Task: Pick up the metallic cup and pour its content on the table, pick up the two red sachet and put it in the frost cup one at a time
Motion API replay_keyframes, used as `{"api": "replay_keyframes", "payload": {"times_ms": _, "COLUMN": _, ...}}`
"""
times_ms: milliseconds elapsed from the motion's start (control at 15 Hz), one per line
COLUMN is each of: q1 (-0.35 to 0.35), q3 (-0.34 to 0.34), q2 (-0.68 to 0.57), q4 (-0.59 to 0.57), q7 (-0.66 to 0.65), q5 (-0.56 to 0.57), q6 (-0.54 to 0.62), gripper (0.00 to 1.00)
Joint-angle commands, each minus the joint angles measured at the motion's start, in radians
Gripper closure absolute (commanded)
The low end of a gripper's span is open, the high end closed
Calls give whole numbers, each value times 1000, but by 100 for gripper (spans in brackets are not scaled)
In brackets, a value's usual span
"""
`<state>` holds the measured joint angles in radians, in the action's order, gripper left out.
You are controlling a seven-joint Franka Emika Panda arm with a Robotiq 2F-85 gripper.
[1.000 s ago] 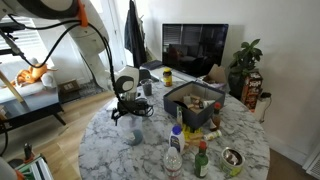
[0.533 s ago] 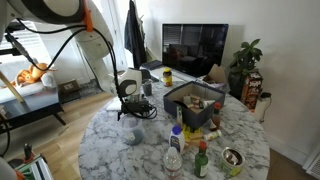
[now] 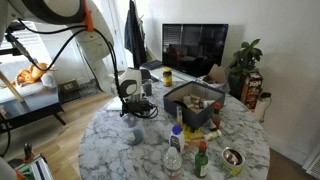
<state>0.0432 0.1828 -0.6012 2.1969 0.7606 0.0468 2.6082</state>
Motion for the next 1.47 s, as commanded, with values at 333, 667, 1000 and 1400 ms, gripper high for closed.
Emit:
{"api": "replay_keyframes", "payload": {"times_ms": 333, "q1": -11, "q3": 1, "q2": 29, "q4": 19, "q7": -47, "q5": 67, "q6": -4, "gripper": 100}}
{"api": "replay_keyframes", "payload": {"times_ms": 667, "q1": -13, "q3": 16, "q2": 106, "q4": 57, "q7": -30, "q5": 81, "q6": -68, "gripper": 99}}
{"api": "replay_keyframes", "payload": {"times_ms": 1000, "q1": -26, "q3": 50, "q2": 285, "q4": 147, "q7": 26, "q5": 57, "q6": -172, "gripper": 99}}
{"api": "replay_keyframes", "payload": {"times_ms": 1400, "q1": -18, "q3": 51, "q2": 538, "q4": 266, "q7": 118, "q5": -15, "q6": -190, "gripper": 99}}
